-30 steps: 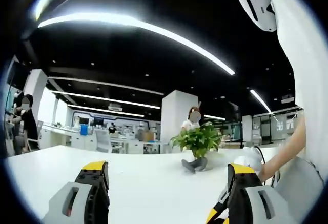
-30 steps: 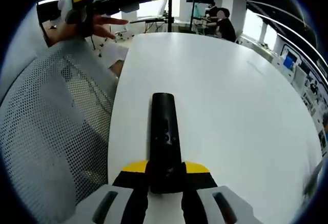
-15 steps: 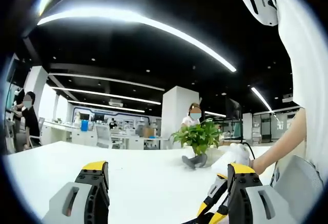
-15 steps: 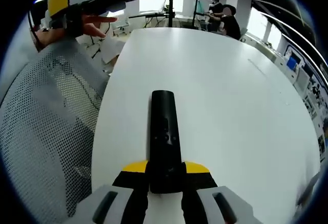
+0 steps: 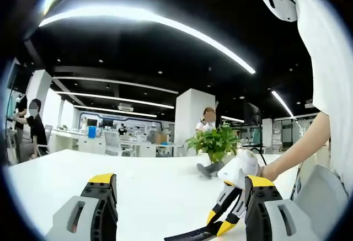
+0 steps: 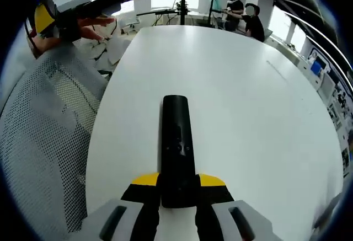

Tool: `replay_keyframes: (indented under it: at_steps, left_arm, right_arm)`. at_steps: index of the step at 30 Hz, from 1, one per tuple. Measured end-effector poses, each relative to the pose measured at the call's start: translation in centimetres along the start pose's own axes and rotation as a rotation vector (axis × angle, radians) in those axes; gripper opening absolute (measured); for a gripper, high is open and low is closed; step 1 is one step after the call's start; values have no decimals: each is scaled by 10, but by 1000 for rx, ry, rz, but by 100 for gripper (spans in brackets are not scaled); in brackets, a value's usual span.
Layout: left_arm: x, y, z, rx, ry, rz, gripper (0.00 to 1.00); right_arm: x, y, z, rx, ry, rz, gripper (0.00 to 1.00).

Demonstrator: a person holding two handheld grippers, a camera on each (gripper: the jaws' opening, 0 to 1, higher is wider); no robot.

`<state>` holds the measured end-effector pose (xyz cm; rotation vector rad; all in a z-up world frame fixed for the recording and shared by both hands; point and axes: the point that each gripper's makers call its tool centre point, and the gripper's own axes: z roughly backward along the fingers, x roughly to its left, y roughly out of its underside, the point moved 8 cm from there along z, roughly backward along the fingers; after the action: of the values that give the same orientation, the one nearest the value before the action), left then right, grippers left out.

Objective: Press the specified remote control buttons in sequence, fully releasing each button before pressing the next.

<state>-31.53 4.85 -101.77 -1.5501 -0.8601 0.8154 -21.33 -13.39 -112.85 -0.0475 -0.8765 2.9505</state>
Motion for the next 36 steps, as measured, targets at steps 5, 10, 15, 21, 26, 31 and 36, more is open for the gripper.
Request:
replay_keyframes:
  at_steps: [5,10,15,21,26,31,36]
  left_arm:
    - [0,2,0,13,0,1,100]
    - [1,2,0,15,-6,3,100]
    - [1,3,0,22,-8,2,100]
    - [1,4,0,26,-9,3,100]
    - [1,4,-1,35,-8,2,99]
    - [1,5,-1,40,-12,6,99]
    - [2,5,-1,42,-12,10,99]
  right_arm:
    - [-7,0,-1,6,-3,3,21]
    - [-15,0,-1,11,-3,2,21]
    - [-23,-1,-1,20,-3,1,21]
    - [-33,-1,-1,28,-2,0,21]
    - [-40,-1,-1,32,0,-6,21]
    - [-49,-2,-1,42,2,-9,21]
    - [-59,-3,-1,58,7,-15,21]
